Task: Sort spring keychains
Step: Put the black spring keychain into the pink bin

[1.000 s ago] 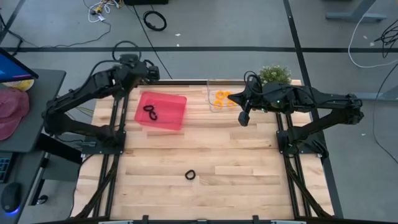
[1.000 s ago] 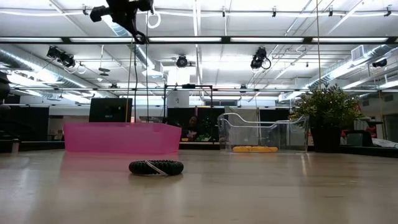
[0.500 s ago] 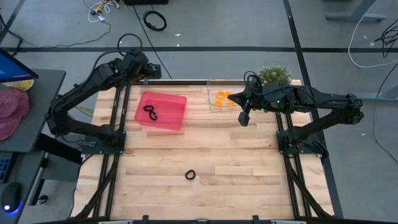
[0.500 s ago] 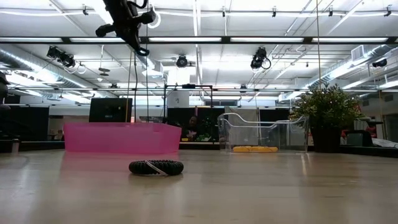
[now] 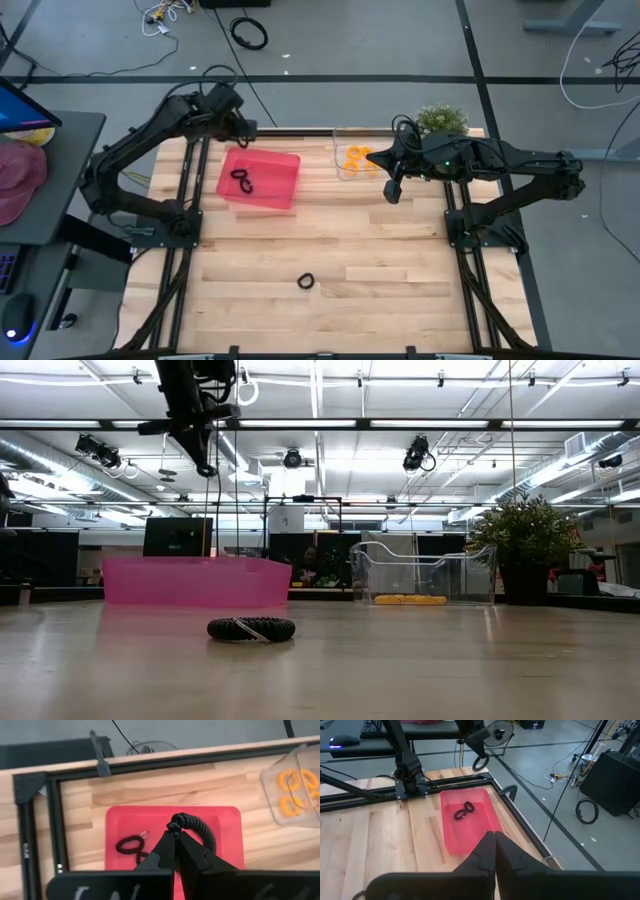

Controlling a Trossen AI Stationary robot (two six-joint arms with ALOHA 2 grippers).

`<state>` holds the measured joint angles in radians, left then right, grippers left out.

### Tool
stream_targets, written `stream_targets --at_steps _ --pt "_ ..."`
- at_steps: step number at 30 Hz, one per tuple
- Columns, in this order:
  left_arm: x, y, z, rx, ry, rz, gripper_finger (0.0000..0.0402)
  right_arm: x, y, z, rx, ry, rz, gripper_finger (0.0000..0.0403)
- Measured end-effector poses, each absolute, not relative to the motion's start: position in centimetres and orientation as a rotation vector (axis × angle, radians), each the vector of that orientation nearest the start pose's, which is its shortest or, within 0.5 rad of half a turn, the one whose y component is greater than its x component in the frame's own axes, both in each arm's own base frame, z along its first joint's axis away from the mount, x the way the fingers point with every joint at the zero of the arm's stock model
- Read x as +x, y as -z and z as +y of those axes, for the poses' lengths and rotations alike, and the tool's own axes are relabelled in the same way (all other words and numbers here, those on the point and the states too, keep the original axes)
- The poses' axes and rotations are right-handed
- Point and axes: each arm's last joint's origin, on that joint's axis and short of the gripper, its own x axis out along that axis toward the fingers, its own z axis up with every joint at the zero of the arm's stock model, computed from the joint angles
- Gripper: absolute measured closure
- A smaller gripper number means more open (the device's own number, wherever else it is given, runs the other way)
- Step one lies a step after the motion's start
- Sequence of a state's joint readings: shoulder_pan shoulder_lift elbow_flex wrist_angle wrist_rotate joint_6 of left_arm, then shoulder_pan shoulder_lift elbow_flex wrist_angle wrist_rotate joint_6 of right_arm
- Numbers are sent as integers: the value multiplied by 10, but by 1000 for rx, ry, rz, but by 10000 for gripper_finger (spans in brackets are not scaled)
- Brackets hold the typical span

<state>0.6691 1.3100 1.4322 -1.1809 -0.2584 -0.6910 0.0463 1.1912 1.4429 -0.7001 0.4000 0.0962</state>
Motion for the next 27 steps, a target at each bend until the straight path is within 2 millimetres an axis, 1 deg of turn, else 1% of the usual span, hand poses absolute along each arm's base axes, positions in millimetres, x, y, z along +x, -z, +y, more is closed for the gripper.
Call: stream_targets --at_steps 4,7,12,18,23,27 --pt "187 -357 156 -819 -1169 787 397 230 -427 -1 -7 368 427 403" --pt "197 -346 163 -810 -1167 848 397 230 -426 -1 -8 368 429 403" --pt "220 -322 169 -786 -1143 968 397 229 -425 -1 -13 369 449 403" --pt "246 -297 172 -743 -1149 1042 397 229 -424 -1 -13 369 451 403" --pt "260 -281 174 -733 -1144 1091 397 229 -424 -1 3 373 448 403" --pt "267 -273 175 -730 -1132 1093 397 229 -424 -1 7 374 448 403"
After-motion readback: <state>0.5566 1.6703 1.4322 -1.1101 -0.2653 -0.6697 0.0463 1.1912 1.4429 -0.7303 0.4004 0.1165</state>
